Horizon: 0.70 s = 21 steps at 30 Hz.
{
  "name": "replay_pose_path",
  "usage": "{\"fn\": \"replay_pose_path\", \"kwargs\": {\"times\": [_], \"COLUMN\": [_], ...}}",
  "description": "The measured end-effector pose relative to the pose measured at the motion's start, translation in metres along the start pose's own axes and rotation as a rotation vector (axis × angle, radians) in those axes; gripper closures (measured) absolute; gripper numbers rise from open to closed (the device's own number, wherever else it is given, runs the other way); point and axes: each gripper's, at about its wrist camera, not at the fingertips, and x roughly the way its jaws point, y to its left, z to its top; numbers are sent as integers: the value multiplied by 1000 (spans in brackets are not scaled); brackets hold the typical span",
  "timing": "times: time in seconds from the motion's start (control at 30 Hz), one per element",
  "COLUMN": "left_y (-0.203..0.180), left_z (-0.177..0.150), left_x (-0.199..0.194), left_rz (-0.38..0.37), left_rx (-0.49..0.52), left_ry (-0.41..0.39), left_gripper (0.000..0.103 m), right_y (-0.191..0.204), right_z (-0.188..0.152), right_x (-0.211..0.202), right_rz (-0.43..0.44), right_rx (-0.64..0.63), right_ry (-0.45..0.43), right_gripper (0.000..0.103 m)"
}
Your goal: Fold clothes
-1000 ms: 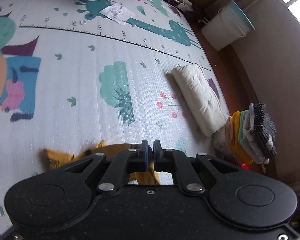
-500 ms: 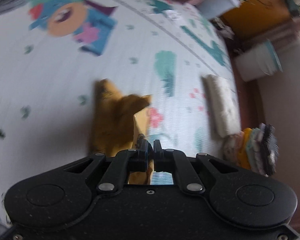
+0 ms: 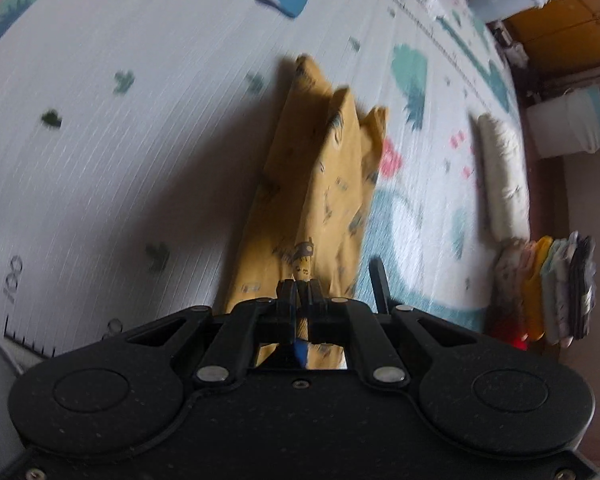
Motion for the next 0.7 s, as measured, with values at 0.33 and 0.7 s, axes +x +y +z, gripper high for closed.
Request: {"fn": "replay_pose_path", "kwargs": {"times": [0.33,0.7], "left_y": [8,-18], "left_z": [-11,24], "left_x": [18,20], "left_rz": [50,38], "left_rx": [46,257], "left_ry": [48,9], "left_gripper": [100,90], "right_y": [2,8], "right_z": [4,7], "right_x": [-12,-24], "right_rz": [-197,-220], "right_rx": [-187,-279], "right_ry": [5,-2], "right_gripper": [86,92]}}
